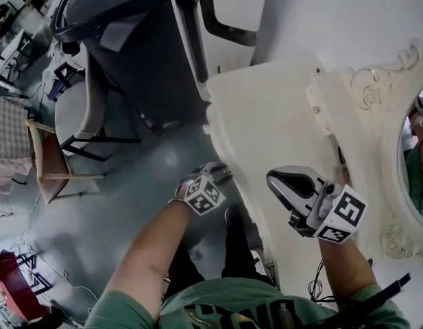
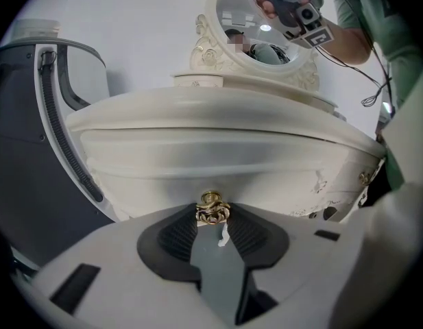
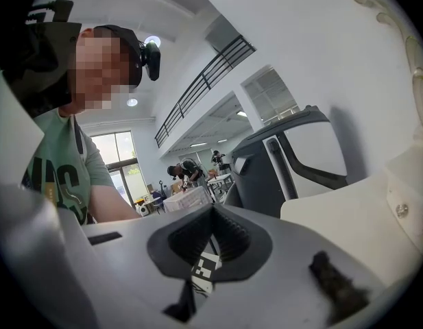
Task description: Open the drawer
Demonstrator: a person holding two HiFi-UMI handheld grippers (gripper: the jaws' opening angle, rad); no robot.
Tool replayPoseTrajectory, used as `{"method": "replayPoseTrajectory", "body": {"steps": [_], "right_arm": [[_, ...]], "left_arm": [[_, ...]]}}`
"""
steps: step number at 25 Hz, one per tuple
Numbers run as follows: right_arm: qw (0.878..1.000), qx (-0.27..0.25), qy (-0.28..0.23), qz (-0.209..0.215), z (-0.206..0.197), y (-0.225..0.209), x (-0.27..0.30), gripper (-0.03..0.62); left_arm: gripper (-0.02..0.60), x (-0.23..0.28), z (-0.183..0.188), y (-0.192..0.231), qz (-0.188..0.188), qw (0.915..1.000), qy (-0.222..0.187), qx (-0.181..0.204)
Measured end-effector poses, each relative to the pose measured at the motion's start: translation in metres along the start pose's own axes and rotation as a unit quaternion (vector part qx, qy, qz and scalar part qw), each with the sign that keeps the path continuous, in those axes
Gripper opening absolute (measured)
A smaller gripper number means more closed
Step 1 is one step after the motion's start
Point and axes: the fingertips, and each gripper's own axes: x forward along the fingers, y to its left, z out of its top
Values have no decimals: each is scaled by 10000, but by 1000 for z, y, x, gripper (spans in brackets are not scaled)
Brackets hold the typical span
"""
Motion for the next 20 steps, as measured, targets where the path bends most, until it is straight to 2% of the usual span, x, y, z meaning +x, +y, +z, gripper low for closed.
{"method": "replayPoseTrajectory", "body": {"steps": [20], "right_arm": [[9998,-86,54,170,2,15,29,12]], "left_arm": [[141,-31,-30,4,48,9999,82,-115]]}}
